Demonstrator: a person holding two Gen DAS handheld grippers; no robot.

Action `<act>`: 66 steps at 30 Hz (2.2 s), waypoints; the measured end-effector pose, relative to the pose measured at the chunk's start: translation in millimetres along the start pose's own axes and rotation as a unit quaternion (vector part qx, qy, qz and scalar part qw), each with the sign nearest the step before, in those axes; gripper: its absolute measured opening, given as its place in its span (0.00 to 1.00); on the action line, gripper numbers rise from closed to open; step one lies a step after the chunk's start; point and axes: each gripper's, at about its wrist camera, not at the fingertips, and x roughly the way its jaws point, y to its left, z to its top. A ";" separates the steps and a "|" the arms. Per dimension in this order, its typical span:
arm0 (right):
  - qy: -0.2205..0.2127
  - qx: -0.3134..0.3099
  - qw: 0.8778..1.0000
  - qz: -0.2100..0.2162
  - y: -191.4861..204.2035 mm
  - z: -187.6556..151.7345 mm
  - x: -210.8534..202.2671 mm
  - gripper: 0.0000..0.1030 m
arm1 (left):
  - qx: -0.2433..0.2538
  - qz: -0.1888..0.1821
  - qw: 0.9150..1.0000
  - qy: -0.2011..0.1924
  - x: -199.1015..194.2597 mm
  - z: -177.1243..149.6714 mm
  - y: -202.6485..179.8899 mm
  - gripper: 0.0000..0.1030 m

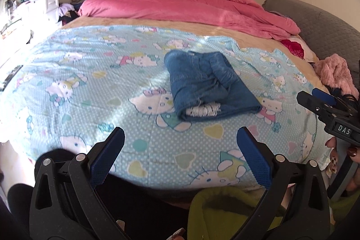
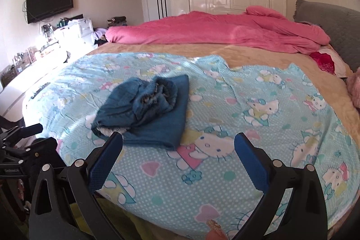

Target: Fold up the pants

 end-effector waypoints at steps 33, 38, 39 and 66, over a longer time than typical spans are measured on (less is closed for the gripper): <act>0.033 0.003 0.999 0.014 1.4 -23.9 14.9 0.96 | -0.010 -0.001 1.000 0.017 8.4 -5.3 2.0 0.91; 0.032 0.004 0.999 0.013 0.2 -23.9 14.4 0.96 | -0.008 0.006 1.000 0.016 7.2 -4.8 0.7 0.91; 0.032 0.004 0.999 0.013 0.1 -23.8 14.4 0.96 | -0.007 0.006 1.000 0.016 6.8 -4.7 0.4 0.91; 0.035 0.002 0.999 0.011 1.3 -21.7 16.1 0.96 | -0.006 0.011 1.000 0.014 5.7 -3.2 -1.7 0.91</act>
